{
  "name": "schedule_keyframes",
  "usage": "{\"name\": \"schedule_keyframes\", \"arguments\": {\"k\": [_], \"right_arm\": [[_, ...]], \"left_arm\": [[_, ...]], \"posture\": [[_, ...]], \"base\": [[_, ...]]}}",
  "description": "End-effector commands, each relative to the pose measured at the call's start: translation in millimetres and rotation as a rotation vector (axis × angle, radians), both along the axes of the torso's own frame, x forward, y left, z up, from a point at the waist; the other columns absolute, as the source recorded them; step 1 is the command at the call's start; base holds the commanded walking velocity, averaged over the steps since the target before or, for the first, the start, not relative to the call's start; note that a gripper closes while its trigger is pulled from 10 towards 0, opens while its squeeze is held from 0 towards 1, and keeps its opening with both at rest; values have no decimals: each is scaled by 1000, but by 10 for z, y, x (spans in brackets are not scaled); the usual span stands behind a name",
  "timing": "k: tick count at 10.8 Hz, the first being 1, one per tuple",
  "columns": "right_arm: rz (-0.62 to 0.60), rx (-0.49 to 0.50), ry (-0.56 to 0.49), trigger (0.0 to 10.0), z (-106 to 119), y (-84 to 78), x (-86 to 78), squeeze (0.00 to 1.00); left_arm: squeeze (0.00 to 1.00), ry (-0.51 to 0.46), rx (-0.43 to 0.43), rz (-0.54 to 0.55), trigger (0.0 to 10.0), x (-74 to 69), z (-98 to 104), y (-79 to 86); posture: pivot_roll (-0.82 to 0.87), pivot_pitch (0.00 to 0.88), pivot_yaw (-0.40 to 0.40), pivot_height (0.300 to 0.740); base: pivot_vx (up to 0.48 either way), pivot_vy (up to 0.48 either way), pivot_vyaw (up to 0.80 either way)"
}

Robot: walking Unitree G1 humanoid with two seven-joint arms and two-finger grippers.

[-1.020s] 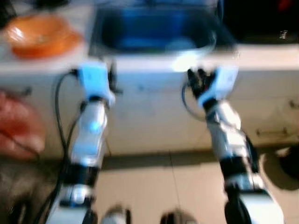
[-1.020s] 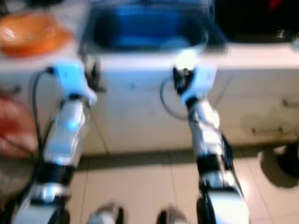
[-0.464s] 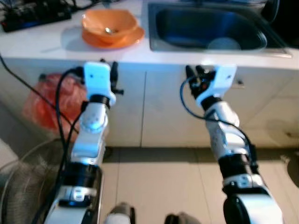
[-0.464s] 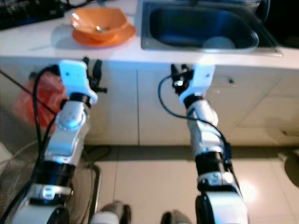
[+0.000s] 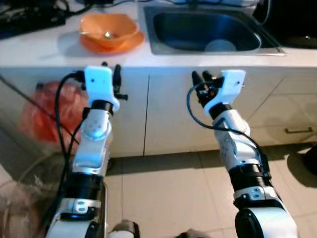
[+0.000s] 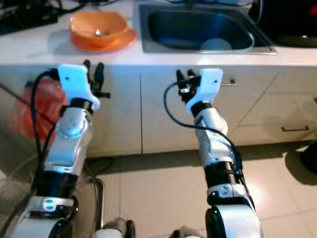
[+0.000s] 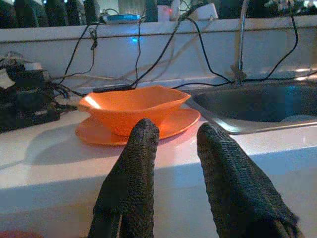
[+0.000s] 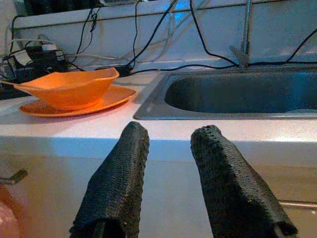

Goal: Kitchen organization

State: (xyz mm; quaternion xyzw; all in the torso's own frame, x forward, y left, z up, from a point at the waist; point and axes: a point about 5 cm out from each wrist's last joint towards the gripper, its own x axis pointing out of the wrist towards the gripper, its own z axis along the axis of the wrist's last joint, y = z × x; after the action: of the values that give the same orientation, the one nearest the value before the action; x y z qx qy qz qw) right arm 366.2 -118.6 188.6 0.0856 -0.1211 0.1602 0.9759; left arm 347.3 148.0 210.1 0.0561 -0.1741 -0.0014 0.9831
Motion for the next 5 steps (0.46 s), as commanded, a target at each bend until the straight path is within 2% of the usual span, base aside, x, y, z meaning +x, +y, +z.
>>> {"name": "schedule_keyframes", "arguments": {"k": [1,4,5], "right_arm": [[-22,3,20,10000,-43,-78,-4,0],[-23,3,19,10000,-37,-82,-3,0],[-24,2,22,10000,-41,-86,-3,0]], "left_arm": [[0,-5,-7,-23,10000,-5,12,-74],[0,-2,-7,-26,10000,-4,10,-79],[0,-2,-6,-23,10000,-2,9,-76]], "posture": [[76,143,-43,723],[75,149,-42,723],[75,151,-43,723]], "base": [[461,0,0],[459,0,0],[0,0,0]]}}
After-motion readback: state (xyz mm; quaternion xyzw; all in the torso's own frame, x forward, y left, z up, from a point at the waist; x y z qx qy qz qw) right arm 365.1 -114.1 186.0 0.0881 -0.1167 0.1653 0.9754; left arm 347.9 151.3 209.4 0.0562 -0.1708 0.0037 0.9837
